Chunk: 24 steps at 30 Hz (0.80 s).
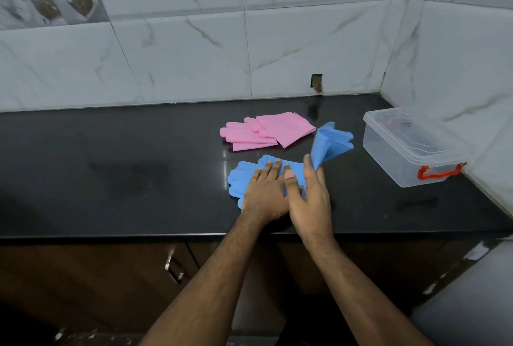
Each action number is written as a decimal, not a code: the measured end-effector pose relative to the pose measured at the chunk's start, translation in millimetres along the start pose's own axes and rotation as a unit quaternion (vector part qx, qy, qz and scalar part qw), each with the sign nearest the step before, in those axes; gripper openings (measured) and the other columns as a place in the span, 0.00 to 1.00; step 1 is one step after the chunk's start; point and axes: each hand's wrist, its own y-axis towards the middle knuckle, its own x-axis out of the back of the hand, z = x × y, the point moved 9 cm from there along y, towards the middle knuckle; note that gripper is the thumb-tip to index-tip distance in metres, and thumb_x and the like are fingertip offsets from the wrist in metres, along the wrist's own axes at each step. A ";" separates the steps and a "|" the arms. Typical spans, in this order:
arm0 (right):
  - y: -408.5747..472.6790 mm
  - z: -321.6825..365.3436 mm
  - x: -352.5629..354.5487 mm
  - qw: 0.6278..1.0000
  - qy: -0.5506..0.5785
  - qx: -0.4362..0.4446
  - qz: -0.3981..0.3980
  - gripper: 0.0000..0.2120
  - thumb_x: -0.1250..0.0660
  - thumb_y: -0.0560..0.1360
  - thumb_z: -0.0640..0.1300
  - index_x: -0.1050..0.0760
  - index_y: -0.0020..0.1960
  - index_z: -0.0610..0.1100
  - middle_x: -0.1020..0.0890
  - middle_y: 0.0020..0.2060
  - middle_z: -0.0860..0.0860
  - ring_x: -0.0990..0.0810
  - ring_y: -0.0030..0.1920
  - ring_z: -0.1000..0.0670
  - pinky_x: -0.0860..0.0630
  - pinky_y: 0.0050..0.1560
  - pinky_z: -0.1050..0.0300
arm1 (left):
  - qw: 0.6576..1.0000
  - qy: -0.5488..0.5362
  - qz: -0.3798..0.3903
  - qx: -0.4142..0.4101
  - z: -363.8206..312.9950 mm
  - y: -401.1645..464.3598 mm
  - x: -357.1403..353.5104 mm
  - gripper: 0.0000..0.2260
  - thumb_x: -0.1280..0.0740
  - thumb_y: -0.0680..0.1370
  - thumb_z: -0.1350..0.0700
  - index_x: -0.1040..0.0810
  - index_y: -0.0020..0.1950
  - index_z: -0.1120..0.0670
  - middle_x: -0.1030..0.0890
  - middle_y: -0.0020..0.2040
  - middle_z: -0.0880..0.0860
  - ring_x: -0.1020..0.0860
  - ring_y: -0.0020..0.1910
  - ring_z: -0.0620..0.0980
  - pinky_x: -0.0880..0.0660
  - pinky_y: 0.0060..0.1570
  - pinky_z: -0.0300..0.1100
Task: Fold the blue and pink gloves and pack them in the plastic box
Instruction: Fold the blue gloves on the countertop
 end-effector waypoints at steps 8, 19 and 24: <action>-5.5 25.9 -48.2 0.957 -0.158 0.167 0.179 0.26 0.46 0.84 0.59 0.34 0.78 0.49 0.44 0.82 0.53 0.52 0.81 0.56 0.52 0.79 0.47 | 0.828 -0.557 -0.044 0.048 31.4 -12.0 26.2 0.05 0.34 0.80 0.59 0.20 0.53 0.51 0.14 0.44 0.44 0.15 0.43 0.41 0.20 0.41 0.35; -26.2 6.3 -82.0 0.866 -0.313 0.251 0.298 0.26 0.53 0.84 0.64 0.28 0.70 0.50 0.52 0.82 0.57 0.55 0.82 0.53 0.59 0.78 0.44 | 0.444 -0.881 -0.136 0.089 75.7 -22.3 27.0 0.28 0.40 0.79 0.31 0.20 0.52 0.56 0.16 0.54 0.60 0.17 0.55 0.58 0.21 0.62 0.57; -22.6 5.4 -79.9 0.871 -0.331 0.252 0.260 0.26 0.52 0.84 0.63 0.27 0.70 0.50 0.51 0.82 0.57 0.52 0.82 0.52 0.57 0.78 0.43 | 0.518 -0.814 -0.249 0.086 78.9 -40.2 39.2 0.23 0.37 0.78 0.34 0.17 0.60 0.49 0.14 0.59 0.54 0.16 0.59 0.54 0.18 0.55 0.52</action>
